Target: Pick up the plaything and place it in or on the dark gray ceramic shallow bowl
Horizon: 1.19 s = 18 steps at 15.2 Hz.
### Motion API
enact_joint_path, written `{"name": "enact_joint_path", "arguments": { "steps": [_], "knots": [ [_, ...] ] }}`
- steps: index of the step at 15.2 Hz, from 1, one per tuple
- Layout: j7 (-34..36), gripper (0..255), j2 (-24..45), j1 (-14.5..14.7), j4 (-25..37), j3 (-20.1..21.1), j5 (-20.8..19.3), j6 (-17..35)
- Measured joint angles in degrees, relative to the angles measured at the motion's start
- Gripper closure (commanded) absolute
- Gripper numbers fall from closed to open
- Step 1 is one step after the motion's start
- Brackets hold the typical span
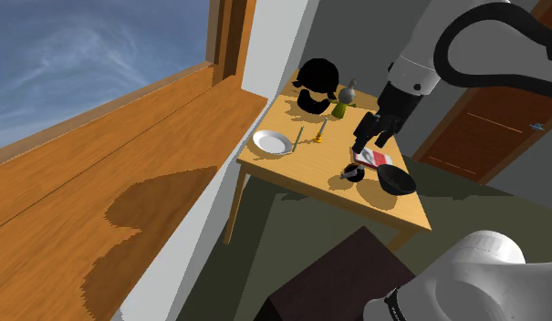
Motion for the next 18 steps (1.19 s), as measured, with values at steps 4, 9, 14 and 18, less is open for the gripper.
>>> {"name": "enact_joint_path", "arguments": {
  "steps": [4,9,14,18],
  "knots": [
    [-1.01,0,2.17,-1.22,-0.94,-1.58,-1.31,3.25],
    [-2.71,0,7.61,-3.81,-2.97,-4.82,-3.84,11.25],
    [-4.32,0,14.47,-6.29,-3.12,-8.14,-5.92,18.96],
    [-5.94,0,20.57,-8.22,-2.56,-11.04,-7.13,25.16]
  ]
}}
